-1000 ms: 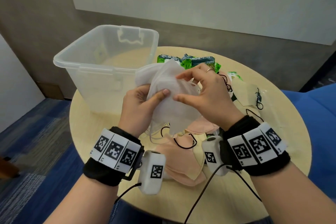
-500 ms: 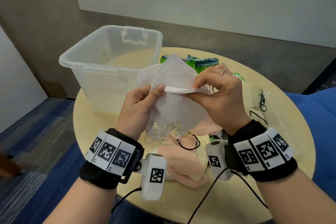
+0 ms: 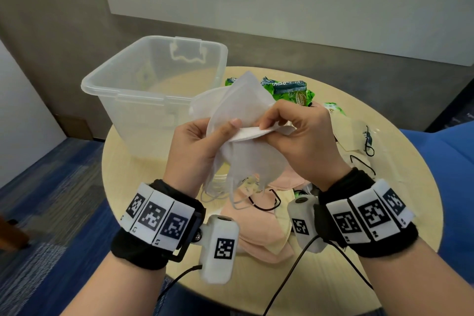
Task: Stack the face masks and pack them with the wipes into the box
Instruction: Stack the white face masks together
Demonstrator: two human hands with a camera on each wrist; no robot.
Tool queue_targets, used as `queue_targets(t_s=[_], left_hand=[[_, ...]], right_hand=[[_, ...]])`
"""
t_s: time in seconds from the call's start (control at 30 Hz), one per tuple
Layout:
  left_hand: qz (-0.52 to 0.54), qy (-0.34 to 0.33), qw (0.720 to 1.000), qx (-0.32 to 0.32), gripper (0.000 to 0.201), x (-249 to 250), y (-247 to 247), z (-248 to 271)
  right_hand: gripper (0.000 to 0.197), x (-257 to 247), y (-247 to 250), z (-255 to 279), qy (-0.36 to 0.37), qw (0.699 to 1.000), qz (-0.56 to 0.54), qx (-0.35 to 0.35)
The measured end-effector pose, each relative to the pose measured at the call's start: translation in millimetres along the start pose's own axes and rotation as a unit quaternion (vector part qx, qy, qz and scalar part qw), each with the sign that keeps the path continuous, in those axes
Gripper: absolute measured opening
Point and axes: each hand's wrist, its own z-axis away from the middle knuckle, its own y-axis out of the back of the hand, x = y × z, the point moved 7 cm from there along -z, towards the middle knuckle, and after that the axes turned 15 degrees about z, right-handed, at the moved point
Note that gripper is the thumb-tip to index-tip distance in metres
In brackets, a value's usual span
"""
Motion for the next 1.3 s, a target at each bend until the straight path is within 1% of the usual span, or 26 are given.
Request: queue_targets(t_s=[0.03,0.07,0.13,0.2,0.27,0.37,0.47,0.53,0.57,0.6,0.63,0.7,0.77,0.83,0.87,0.93,0.97,1.03,1.07,1.1,1.17,1.3], left_hand=[[0.002,-0.001,1.0,0.01,0.013,0,1,0],[0.001,-0.004,1.0,0.02,0.016,1,3,-1],[-0.006,-0.014,0.999,0.034,0.02,2,6,-1],[-0.006,-0.022,0.999,0.038,0.021,4,7,-1],[-0.001,-0.022,0.999,0.034,0.019,4,6,0],[0.001,-0.021,0.999,0.025,0.017,4,4,0],[-0.017,-0.026,0.999,0.038,0.017,2,10,-2],[-0.023,-0.03,0.998,0.046,0.016,1,15,-4],[-0.025,-0.031,0.998,0.049,0.015,1,17,-4],[-0.03,-0.036,0.997,0.053,0.015,1,19,-5],[-0.039,-0.041,0.997,0.059,0.017,2,20,-5],[-0.057,-0.05,0.995,0.069,0.019,4,24,-6],[-0.069,-0.054,0.994,0.071,0.02,4,25,-6],[-0.084,-0.059,0.992,0.073,0.021,3,27,-7],[-0.089,-0.059,0.992,0.072,0.021,3,27,-7],[-0.086,-0.055,0.993,0.061,0.018,1,24,-7],[-0.077,-0.05,0.994,0.052,0.017,-1,21,-7],[-0.05,-0.039,0.997,0.034,0.018,-2,17,-5],[-0.042,-0.036,0.998,0.026,0.02,-2,15,-5],[-0.041,-0.036,0.998,0.019,0.022,-1,14,-4],[-0.044,-0.037,0.998,0.007,0.017,1,11,-3],[-0.049,-0.041,0.998,-0.015,0.018,2,8,-1]], right_hand=[[0.016,-1,0,0,-0.001,1.0,-0.006,-0.001],[0.017,-1,0,0,-0.009,1.0,-0.02,-0.005],[0.022,4,-1,-1,-0.062,0.994,-0.083,-0.035],[0.028,11,-4,-2,-0.136,0.972,-0.176,-0.08],[0.031,15,-5,-2,-0.178,0.945,-0.25,-0.111],[0.031,11,-5,-2,-0.186,0.913,-0.335,-0.141],[0.034,2,-8,2,-0.175,0.879,-0.394,-0.204],[0.034,-3,-10,6,-0.169,0.853,-0.418,-0.264],[0.037,-3,-11,9,-0.168,0.842,-0.423,-0.29],[0.038,-4,-12,11,-0.167,0.835,-0.421,-0.312],[0.034,-3,-13,13,-0.164,0.834,-0.411,-0.329],[0.026,-2,-14,14,-0.156,0.842,-0.38,-0.351],[0.023,-2,-15,15,-0.145,0.849,-0.356,-0.362],[0.02,-3,-16,13,-0.133,0.861,-0.336,-0.359],[0.017,-3,-17,11,-0.129,0.872,-0.32,-0.347],[0.011,1,-20,4,-0.125,0.905,-0.269,-0.305],[0.013,5,-20,1,-0.123,0.925,-0.233,-0.273],[0.017,12,-17,-6,-0.106,0.966,-0.143,-0.189],[0.017,14,-14,-8,-0.093,0.98,-0.098,-0.147],[0.016,14,-12,-9,-0.081,0.988,-0.068,-0.115],[0.013,13,-10,-8,-0.073,0.993,-0.05,-0.079],[0.012,13,-11,-7,-0.09,0.992,-0.063,-0.057]])
